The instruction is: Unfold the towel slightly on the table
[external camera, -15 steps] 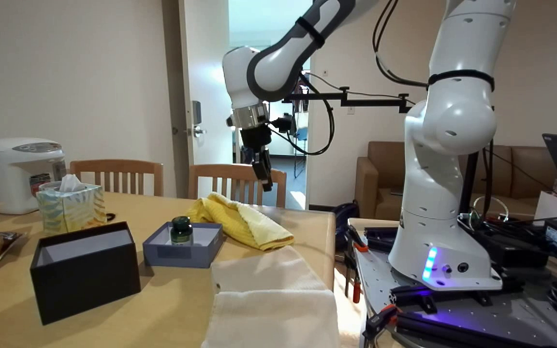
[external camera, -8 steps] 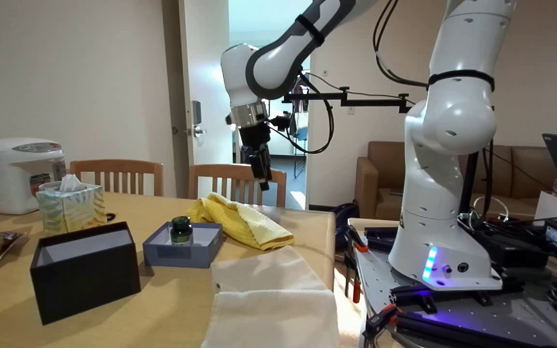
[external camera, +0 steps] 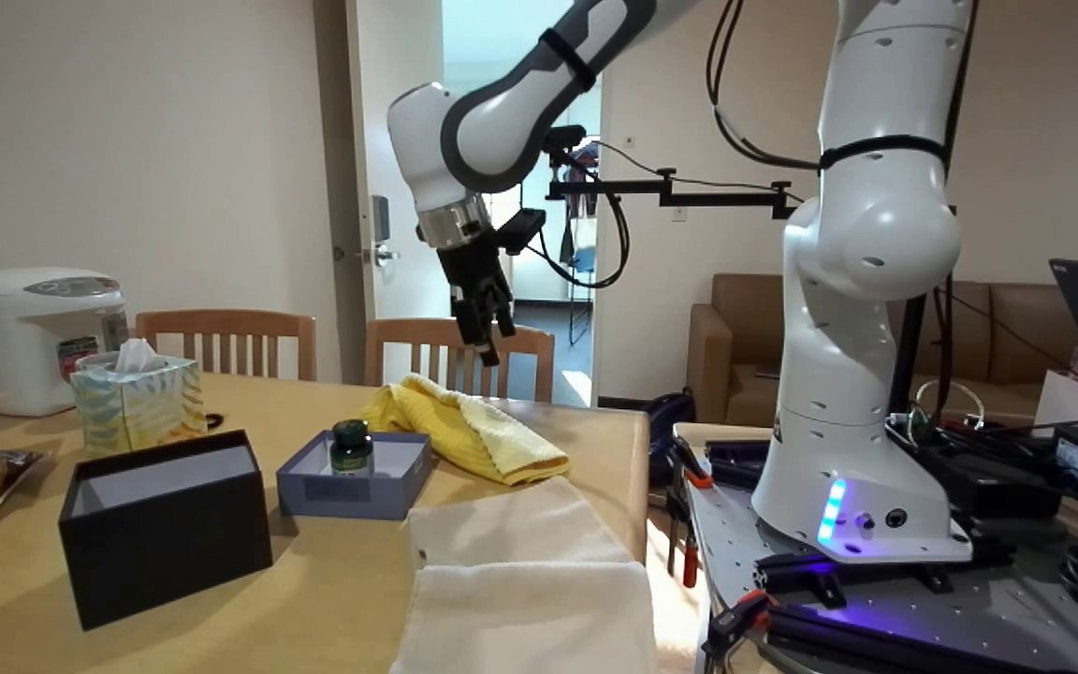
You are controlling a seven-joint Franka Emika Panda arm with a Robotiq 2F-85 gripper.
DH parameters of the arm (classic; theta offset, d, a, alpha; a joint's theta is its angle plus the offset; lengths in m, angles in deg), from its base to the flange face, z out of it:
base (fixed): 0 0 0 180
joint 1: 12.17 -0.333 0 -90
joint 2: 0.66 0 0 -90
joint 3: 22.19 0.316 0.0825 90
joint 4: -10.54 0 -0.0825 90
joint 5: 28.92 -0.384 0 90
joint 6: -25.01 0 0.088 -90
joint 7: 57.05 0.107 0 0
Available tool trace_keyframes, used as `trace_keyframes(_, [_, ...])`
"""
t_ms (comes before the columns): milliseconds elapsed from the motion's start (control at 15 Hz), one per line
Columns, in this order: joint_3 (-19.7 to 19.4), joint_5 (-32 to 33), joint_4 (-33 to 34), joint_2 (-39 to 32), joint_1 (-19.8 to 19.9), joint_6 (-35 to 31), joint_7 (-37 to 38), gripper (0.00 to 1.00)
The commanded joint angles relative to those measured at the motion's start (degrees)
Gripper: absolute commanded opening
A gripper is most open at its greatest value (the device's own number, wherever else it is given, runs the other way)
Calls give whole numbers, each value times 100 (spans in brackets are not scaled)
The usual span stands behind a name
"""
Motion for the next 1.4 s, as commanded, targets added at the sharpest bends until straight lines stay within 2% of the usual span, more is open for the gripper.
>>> trace_keyframes(0, [8,136,312,-438,21,47,659,100])
trace_keyframes(333, [-78,274,406,-729,-21,-164,1568,100])
trace_keyframes(400, [-90,167,341,-739,-21,-412,1729,100])
trace_keyframes(600, [-67,-470,82,-737,-14,-1242,1518,100])
trace_keyframes(800, [-95,-783,-260,-800,-23,-1940,1601,100])
trace_keyframes(1133, [-232,-502,-902,-759,-52,-2531,1909,100])
trace_keyframes(1267, [-250,-495,-1154,-659,-54,-2865,1822,100])
trace_keyframes(1333, [-283,-276,-1275,-529,-86,-3065,1951,100])
